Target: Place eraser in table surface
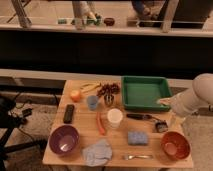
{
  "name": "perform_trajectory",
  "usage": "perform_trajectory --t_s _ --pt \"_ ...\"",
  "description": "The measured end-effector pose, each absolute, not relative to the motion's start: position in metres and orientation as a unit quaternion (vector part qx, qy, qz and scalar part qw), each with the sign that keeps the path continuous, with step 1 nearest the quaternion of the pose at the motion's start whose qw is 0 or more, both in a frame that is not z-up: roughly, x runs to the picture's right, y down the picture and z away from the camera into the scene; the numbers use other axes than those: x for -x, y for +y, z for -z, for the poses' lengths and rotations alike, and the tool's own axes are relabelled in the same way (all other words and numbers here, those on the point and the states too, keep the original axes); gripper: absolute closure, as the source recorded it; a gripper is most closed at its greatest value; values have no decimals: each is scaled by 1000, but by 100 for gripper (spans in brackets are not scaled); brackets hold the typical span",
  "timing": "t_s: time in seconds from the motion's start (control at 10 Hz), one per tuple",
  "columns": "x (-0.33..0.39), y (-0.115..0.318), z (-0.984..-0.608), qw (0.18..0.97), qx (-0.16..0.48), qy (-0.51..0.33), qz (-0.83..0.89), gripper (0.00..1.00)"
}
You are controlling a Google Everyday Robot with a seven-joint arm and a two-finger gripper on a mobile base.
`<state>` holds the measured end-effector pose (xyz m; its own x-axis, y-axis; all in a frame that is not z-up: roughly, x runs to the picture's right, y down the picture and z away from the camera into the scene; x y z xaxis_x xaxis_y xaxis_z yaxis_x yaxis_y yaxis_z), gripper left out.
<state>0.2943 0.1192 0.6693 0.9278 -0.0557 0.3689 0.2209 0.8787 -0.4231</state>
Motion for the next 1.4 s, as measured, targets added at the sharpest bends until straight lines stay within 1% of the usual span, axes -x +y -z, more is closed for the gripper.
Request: perform_trajectory --t_s 0.4,0.9,1.2,1.4 --pt "-292 123 -667 946 203 -232 105 20" --pt "-285 122 -665 934 160 -279 153 20" --pt "-277 122 -659 921 125 -303 210 20" --pt "-269 124 -653 900 108 -337 255 20"
